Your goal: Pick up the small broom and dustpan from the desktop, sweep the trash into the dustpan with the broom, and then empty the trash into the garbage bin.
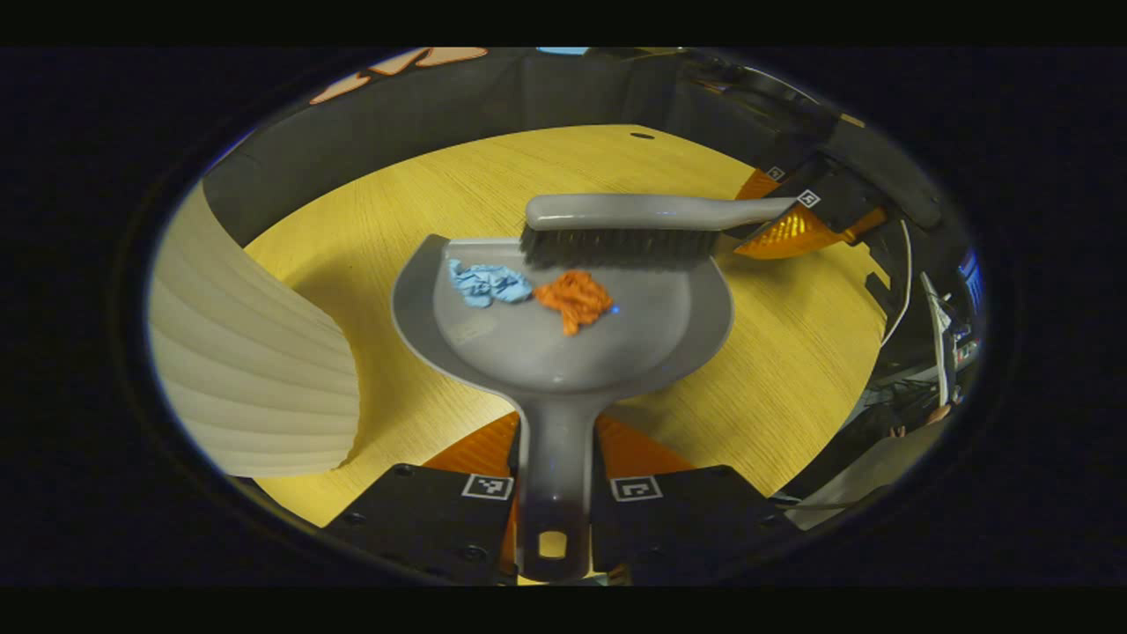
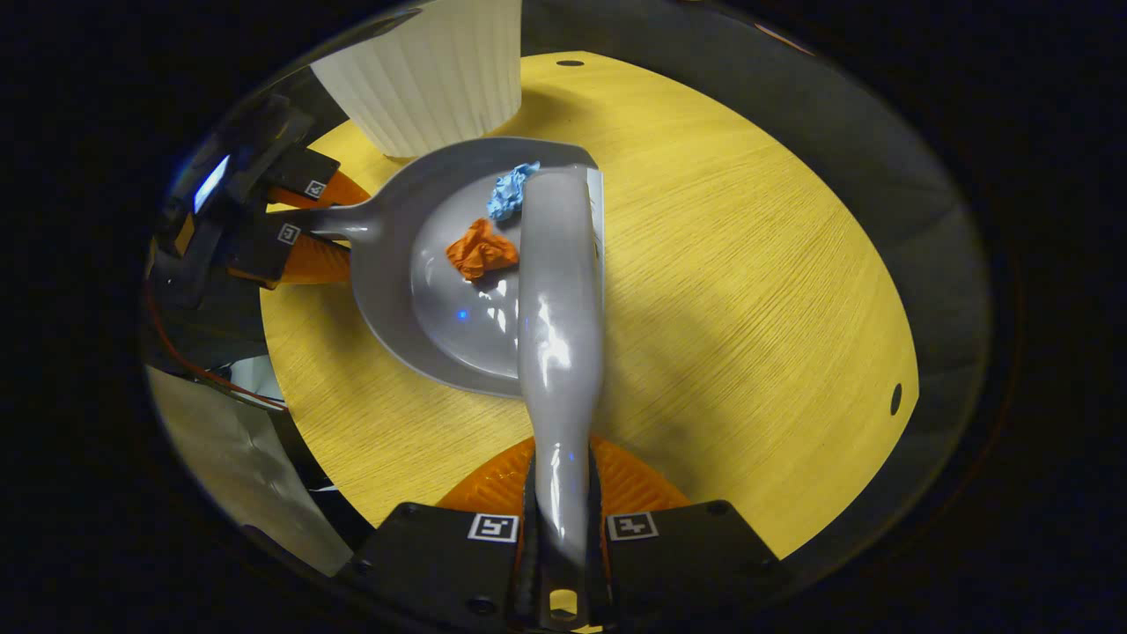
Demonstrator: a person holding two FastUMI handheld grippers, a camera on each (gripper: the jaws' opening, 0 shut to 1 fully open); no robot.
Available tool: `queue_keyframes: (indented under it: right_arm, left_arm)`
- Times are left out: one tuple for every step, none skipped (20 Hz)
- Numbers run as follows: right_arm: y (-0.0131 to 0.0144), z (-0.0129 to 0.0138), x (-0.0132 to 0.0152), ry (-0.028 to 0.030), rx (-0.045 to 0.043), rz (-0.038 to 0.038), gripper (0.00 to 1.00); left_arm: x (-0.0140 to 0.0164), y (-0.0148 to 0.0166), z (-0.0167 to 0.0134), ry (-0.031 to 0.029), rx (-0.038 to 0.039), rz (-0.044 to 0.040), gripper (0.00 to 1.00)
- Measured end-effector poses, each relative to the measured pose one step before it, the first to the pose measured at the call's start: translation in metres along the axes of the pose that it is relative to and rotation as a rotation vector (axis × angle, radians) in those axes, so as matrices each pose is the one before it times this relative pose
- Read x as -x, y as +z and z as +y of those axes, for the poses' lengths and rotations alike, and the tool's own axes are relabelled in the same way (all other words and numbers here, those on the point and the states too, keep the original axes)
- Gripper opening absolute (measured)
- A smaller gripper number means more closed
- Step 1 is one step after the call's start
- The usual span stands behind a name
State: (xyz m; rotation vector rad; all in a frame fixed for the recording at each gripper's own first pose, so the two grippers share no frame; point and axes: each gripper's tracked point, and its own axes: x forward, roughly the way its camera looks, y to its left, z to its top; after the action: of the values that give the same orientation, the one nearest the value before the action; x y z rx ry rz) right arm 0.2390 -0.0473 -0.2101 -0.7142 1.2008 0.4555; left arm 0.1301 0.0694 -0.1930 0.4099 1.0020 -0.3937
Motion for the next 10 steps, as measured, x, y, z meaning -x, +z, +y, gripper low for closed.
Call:
queue_keyframes:
  right_arm:
    - [-0.00256, -0.00351, 0.00444, -0.00908, -0.04660, -0.02989, 0.23]
    - [0.00195, -0.00450, 0.00946, -0.00620, -0.05928, -0.03875, 0.22]
    - [-0.00105, -0.00390, 0.01001, -0.00378, -0.05548, -0.03574, 0.22]
    - [-0.00241, -0.00426, 0.00709, -0.00718, -0.04809, -0.02974, 0.22]
    - [-0.00704, -0.00692, 0.00565, -0.01534, -0.04088, -0.02558, 0.22]
    - [-0.00750, -0.00762, 0.00598, -0.01886, -0.03976, -0.02224, 0.22]
    - [-0.01033, -0.00835, 0.00382, -0.01856, -0.04722, -0.01747, 0.23]
    - [-0.00920, -0.00738, 0.00595, -0.01333, -0.05304, -0.02126, 0.22]
    - [-0.01193, -0.00810, 0.00471, -0.01658, -0.04682, -0.02550, 0.22]
    - [-0.01110, -0.00955, 0.00345, -0.02139, -0.03726, -0.01815, 0.22]
  left_arm:
    - [-0.00057, 0.00262, -0.00076, 0.00170, 0.01616, -0.01773, 0.28]
    - [0.00061, 0.00443, -0.00184, -0.00152, 0.02442, -0.02580, 0.27]
    - [-0.00069, 0.00289, -0.00234, -0.00187, 0.03015, -0.01804, 0.26]
    - [0.00010, 0.00262, -0.00178, -0.00109, 0.03003, -0.01137, 0.26]
    - [0.00191, 0.00474, -0.00285, -0.00369, 0.02851, -0.01902, 0.26]
    - [0.00438, 0.00622, -0.00415, -0.00854, 0.02695, -0.01880, 0.27]
    - [0.00174, 0.00330, -0.00142, -0.01228, 0.02105, -0.02269, 0.27]
    - [0.00455, 0.00306, -0.00124, -0.01104, 0.00738, -0.01631, 0.26]
    - [0.00339, 0.00092, 0.00126, -0.00832, -0.00978, -0.01952, 0.26]
    - [0.00430, 0.00408, 0.00099, 0.00149, -0.01697, -0.02504, 0.26]
